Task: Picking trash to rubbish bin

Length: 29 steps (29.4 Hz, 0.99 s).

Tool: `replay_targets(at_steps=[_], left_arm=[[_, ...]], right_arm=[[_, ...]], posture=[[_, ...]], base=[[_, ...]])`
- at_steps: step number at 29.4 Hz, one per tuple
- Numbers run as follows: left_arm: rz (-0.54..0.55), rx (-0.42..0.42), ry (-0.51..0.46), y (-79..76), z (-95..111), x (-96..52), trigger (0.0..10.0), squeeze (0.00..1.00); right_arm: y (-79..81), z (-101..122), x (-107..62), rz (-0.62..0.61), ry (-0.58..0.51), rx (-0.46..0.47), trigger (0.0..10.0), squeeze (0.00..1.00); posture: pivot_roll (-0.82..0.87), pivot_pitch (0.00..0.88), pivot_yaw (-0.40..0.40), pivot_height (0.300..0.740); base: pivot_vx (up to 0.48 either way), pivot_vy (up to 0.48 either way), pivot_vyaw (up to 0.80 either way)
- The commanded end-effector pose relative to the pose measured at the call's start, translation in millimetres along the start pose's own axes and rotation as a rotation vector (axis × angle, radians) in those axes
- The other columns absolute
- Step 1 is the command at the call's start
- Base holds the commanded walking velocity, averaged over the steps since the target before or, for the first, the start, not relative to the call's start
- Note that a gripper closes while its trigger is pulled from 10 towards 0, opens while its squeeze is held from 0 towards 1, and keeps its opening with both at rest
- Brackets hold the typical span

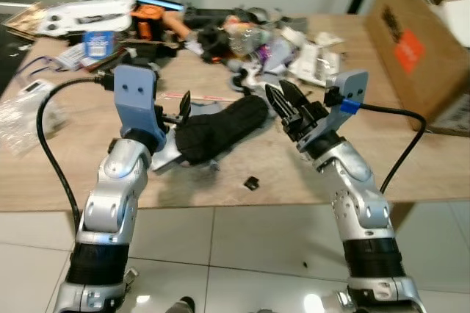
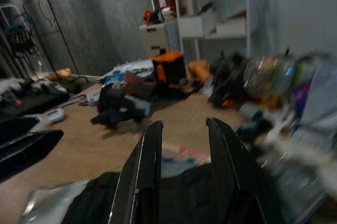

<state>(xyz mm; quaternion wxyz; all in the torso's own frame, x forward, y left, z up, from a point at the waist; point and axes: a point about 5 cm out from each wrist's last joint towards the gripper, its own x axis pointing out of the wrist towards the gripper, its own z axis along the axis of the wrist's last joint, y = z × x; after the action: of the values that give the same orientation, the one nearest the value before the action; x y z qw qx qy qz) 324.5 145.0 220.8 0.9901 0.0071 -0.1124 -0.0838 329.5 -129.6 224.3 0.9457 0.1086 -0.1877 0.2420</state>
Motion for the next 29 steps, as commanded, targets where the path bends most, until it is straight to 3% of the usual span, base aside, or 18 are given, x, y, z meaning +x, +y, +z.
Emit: replay_targets(at_steps=[1, 10, 16, 29], left_arm=[[-0.029, 0.002, 0.001, -9.4, -0.7, -0.5, 10.0, 0.0], [-0.032, -0.004, 0.005, -13.3, -3.2, -0.7, 10.0, 0.0], [-0.044, -0.061, -0.055, -16.2, 2.0, -3.1, 10.0, 0.0], [-0.065, -0.069, -0.089, -19.9, 6.8, -2.5, 10.0, 0.0]], right_arm=[[-4.0, 1.6, -5.3, -0.022, -0.002, -0.002, 10.0, 0.0], [-2.0, 0.3, -9.7, -0.036, -0.003, -0.013, 10.0, 0.0], [-0.1, 5.5, -9.0, -0.034, -0.034, -0.023, 10.0, 0.0], [1.3, 8.7, -9.0, -0.017, -0.044, -0.04, 10.0, 0.0]], posture=[[0.06, 0.196, -0.024, 0.74], [0.05, 0.192, -0.015, 0.74], [0.04, 0.173, -0.015, 0.74], [0.03, 0.151, -0.01, 0.74]], base=[[0.0, 0.0, 0.0], [0.0, 0.0, 0.0], [0.0, 0.0, 0.0], [0.046, 0.0, 0.0]])
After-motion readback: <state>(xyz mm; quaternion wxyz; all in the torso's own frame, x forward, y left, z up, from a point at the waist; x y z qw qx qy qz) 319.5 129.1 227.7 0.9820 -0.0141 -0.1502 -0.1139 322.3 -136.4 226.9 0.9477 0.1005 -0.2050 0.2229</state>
